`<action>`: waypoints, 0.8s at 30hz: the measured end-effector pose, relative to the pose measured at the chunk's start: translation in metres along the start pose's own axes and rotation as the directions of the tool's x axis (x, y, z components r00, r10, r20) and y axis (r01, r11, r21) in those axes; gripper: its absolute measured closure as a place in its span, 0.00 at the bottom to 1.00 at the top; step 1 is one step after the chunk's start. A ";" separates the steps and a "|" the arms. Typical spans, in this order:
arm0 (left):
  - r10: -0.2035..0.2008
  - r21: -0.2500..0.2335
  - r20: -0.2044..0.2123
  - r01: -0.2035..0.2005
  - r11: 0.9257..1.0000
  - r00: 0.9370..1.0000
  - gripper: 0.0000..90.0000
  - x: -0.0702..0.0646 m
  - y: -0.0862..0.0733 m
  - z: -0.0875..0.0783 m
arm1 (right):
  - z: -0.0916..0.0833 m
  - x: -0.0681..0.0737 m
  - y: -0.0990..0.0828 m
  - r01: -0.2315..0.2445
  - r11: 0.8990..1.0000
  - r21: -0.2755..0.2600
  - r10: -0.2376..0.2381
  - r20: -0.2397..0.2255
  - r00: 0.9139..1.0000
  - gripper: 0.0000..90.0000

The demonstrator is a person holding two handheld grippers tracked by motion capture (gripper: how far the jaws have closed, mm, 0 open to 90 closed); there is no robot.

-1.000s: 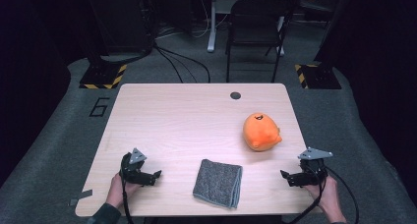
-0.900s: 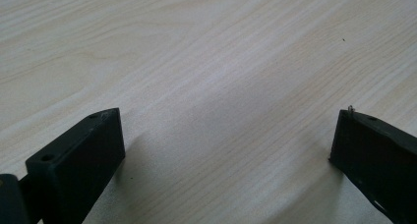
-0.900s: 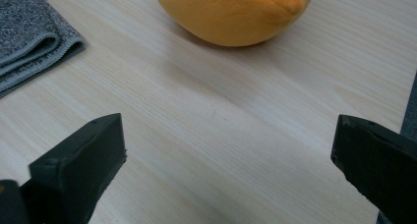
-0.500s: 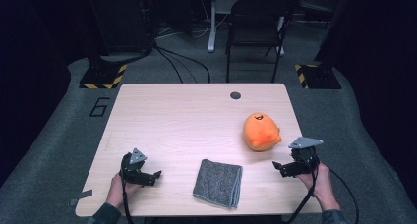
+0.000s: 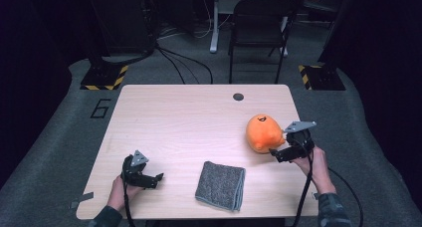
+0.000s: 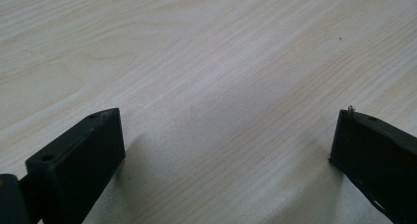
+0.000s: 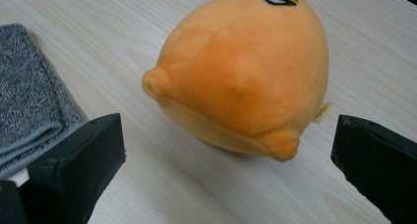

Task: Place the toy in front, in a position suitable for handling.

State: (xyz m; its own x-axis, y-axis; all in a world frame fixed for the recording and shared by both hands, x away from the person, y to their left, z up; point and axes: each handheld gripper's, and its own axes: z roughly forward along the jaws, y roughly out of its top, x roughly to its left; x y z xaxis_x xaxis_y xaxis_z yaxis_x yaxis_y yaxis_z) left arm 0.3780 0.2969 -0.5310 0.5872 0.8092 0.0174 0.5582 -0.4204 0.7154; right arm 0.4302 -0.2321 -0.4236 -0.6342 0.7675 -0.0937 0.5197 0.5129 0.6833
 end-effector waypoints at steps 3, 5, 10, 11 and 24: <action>0.000 0.000 0.000 0.000 1.000 1.000 0.00 0.000 0.000 0.000 | 0.003 -0.004 0.004 0.003 1.000 -0.007 -0.003 -0.003 1.000 0.00; 0.001 0.000 0.000 -0.001 1.000 1.000 0.00 0.000 0.000 0.000 | 0.007 -0.006 0.009 -0.007 1.000 -0.005 0.007 0.003 1.000 0.00; 0.001 0.000 0.001 -0.001 1.000 1.000 0.00 0.000 0.000 0.000 | 0.016 -0.015 0.019 -0.005 1.000 0.011 0.005 -0.003 1.000 0.00; 0.001 0.000 0.001 -0.001 1.000 1.000 0.00 0.000 0.000 0.000 | 0.016 -0.015 0.019 -0.005 1.000 0.011 0.005 -0.003 1.000 0.00; 0.000 0.000 0.001 0.000 1.000 1.000 0.00 0.000 0.000 0.000 | 0.042 -0.026 0.038 0.000 0.999 0.049 0.001 -0.022 1.000 0.01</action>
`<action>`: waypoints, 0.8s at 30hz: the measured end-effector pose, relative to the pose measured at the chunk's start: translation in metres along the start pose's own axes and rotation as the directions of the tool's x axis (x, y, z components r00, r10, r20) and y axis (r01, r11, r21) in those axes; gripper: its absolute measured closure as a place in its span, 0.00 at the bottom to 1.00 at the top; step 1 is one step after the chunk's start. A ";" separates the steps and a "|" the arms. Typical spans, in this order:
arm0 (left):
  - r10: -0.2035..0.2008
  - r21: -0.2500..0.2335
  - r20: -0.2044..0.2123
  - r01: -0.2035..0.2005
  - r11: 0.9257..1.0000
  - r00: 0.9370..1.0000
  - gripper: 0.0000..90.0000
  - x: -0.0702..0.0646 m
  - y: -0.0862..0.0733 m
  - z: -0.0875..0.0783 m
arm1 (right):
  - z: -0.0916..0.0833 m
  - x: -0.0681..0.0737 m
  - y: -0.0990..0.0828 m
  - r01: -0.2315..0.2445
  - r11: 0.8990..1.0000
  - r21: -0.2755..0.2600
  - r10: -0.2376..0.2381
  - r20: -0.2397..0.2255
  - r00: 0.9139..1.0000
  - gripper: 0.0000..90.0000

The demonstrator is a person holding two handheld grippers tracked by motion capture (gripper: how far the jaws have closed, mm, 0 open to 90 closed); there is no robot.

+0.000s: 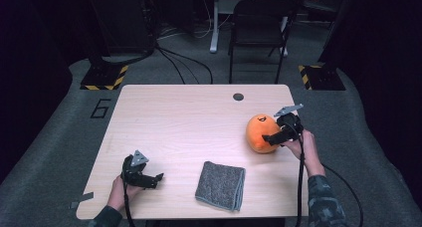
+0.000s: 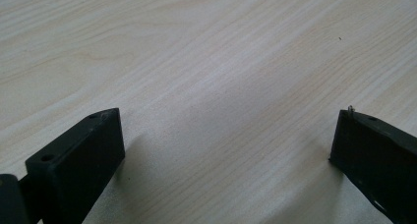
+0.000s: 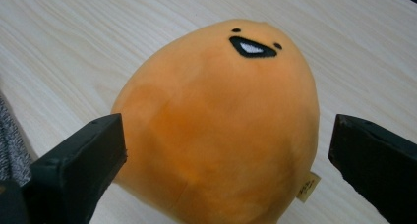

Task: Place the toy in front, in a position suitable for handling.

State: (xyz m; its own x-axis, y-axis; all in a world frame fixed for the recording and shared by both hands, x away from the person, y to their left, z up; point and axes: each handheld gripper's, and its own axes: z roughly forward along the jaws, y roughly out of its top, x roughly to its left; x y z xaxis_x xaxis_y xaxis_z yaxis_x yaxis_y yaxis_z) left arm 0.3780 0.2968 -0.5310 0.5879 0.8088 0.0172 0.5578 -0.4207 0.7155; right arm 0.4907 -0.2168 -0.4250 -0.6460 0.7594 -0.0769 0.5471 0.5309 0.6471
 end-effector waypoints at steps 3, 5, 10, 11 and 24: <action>0.002 0.005 0.007 -0.002 1.000 1.000 0.00 0.000 0.000 0.000 | 0.005 -0.003 0.005 0.008 1.000 0.005 -0.008 -0.008 1.000 0.04; 0.003 0.005 0.007 -0.003 1.000 1.000 0.00 0.000 0.000 0.000 | 0.007 -0.003 0.006 0.014 1.000 0.006 -0.014 -0.013 1.000 0.05; 0.001 0.003 0.009 -0.001 1.000 1.000 0.00 0.000 0.000 0.000 | 0.022 -0.007 0.003 -0.011 0.999 0.035 0.013 -0.060 0.998 0.20; 0.004 0.006 0.009 -0.004 1.000 1.000 0.00 0.000 0.000 0.000 | 0.022 -0.007 0.003 -0.011 0.999 0.035 0.013 -0.060 0.998 0.20; 0.003 0.004 0.008 -0.003 1.000 1.000 0.00 0.000 0.000 0.000 | 0.023 -0.007 -0.013 -0.043 0.998 0.037 0.046 -0.080 0.996 0.75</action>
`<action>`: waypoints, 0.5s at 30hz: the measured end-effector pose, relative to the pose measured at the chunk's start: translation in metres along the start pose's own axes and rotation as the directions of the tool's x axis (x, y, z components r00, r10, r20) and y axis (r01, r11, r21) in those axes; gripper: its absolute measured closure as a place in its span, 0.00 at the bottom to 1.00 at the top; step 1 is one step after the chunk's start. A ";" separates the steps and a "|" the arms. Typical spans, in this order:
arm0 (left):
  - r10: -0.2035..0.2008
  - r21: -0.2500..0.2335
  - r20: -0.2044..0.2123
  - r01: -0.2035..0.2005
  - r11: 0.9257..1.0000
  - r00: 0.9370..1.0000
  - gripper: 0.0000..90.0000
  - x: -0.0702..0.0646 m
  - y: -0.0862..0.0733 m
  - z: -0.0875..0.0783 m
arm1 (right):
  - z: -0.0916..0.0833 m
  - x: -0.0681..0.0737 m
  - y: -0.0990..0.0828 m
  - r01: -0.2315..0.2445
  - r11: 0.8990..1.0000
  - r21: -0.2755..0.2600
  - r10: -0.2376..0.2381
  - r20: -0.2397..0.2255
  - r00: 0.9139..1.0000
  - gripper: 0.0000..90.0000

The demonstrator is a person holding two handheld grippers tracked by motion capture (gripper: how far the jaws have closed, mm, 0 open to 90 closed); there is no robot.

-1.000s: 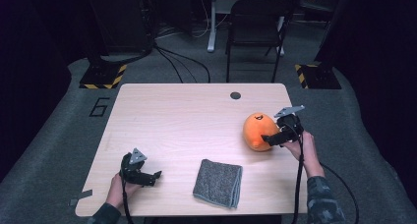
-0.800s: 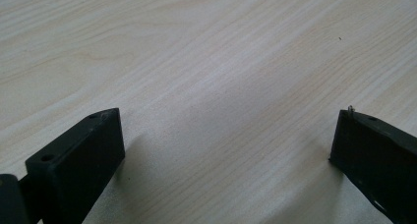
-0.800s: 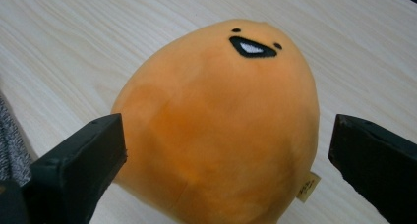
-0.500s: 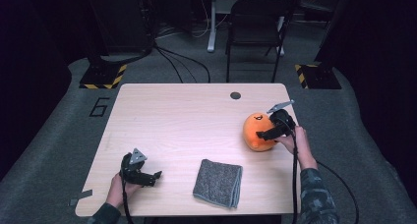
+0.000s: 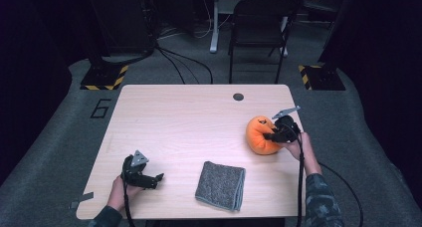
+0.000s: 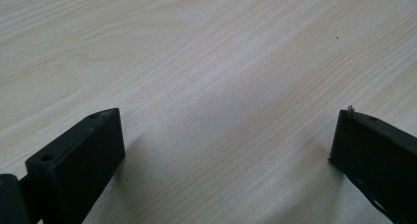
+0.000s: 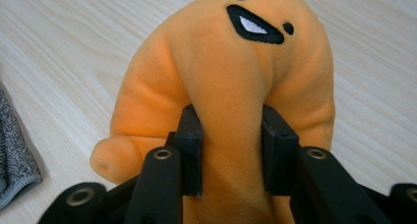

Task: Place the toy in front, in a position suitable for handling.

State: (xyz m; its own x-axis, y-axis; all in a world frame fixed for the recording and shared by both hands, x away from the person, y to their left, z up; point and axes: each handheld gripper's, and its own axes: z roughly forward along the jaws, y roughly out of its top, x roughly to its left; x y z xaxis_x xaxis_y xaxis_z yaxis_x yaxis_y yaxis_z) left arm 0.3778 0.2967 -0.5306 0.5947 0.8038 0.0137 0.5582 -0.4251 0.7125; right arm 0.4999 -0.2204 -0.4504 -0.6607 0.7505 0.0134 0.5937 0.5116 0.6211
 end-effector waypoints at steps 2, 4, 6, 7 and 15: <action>-0.003 -0.001 0.001 0.003 1.000 1.000 0.00 0.000 0.000 0.000 | -0.002 0.001 0.000 -0.009 1.000 -0.015 0.010 0.008 1.000 0.78; -0.002 -0.001 0.001 0.002 1.000 1.000 0.00 0.000 0.000 0.000 | -0.003 0.003 0.000 -0.017 1.000 -0.023 0.017 0.008 1.000 0.79; 0.000 0.000 0.000 0.000 1.000 1.000 0.00 0.000 0.000 0.000 | -0.007 0.004 0.002 -0.024 0.998 -0.059 0.025 0.013 1.000 0.80; 0.000 0.000 0.000 0.000 1.000 1.000 0.00 0.000 0.000 0.000 | -0.009 0.006 0.002 -0.045 0.997 -0.067 0.046 0.013 0.999 0.80; -0.002 -0.001 0.001 0.002 1.000 1.000 0.00 0.000 0.000 0.000 | -0.030 0.019 0.011 -0.104 0.986 -0.130 0.108 0.027 0.994 0.80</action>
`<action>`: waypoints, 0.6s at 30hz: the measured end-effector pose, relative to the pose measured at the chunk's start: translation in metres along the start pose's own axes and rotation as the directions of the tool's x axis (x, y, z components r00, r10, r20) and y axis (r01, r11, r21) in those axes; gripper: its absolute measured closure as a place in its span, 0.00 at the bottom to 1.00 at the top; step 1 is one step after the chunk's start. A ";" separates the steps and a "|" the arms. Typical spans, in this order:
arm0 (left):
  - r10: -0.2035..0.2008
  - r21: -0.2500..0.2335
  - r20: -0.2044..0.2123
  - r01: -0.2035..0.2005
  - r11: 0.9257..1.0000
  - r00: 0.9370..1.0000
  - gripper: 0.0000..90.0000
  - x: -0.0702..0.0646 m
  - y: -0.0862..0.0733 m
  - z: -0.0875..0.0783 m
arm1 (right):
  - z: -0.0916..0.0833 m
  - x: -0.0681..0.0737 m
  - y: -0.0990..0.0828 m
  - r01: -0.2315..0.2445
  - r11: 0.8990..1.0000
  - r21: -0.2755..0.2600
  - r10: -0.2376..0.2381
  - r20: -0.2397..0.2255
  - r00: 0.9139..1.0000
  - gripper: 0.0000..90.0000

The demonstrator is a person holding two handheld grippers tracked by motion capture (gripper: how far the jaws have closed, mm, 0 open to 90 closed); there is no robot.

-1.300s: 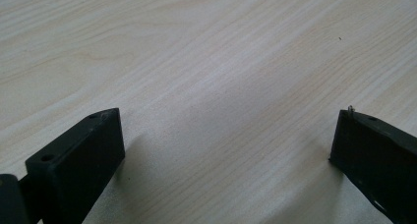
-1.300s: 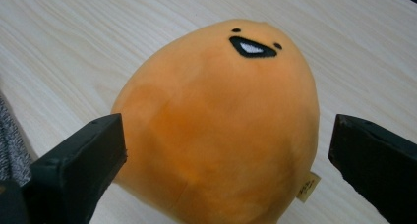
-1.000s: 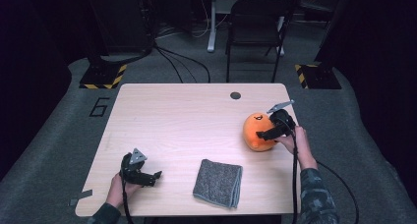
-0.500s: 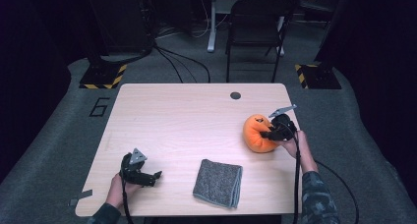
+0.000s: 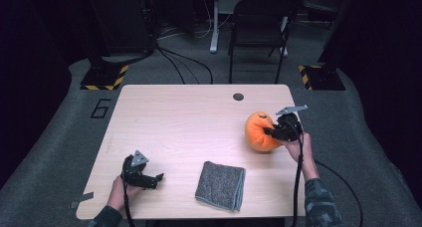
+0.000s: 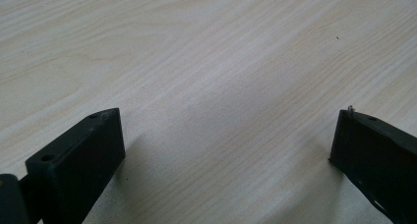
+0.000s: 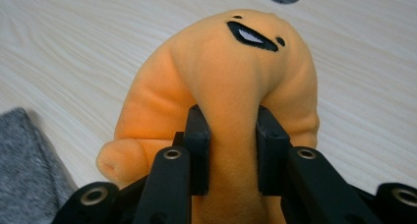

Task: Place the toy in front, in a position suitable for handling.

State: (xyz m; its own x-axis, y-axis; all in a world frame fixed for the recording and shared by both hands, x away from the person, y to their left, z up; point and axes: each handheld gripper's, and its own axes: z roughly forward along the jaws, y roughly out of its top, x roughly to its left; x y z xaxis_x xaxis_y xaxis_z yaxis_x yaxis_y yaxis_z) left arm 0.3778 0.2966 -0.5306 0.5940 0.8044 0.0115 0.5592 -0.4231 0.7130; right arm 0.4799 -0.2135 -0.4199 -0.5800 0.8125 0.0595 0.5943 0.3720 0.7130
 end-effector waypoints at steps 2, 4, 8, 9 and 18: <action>0.000 0.000 0.000 0.000 1.000 1.000 0.00 0.000 0.000 0.000 | -0.005 0.007 0.005 -0.019 1.000 -0.015 0.020 0.016 1.000 0.80; 0.001 0.000 -0.001 -0.001 1.000 1.000 0.00 0.000 0.000 0.000 | -0.010 0.016 0.011 -0.039 0.999 -0.028 0.040 0.039 0.998 0.80; 0.003 0.000 -0.001 -0.003 1.000 1.000 0.00 0.000 0.000 0.000 | -0.017 0.031 0.016 -0.079 0.996 -0.048 0.082 0.065 0.994 0.79; 0.002 0.000 -0.001 -0.002 1.000 1.000 0.00 0.000 0.000 0.000 | -0.019 0.038 0.018 -0.103 0.993 -0.063 0.108 0.075 0.991 0.79; 0.002 0.000 -0.001 -0.002 1.000 1.000 0.00 0.000 0.000 0.000 | -0.013 0.069 0.018 -0.173 0.976 -0.133 0.190 0.123 0.974 0.77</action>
State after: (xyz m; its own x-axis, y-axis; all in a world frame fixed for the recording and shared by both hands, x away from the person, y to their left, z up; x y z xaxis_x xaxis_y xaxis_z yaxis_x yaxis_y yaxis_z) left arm 0.3778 0.2967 -0.5306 0.5944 0.8040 0.0141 0.5580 -0.4250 0.7127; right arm 0.4434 -0.1571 -0.3940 -0.3834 0.9173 0.1071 0.6062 0.1624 0.7785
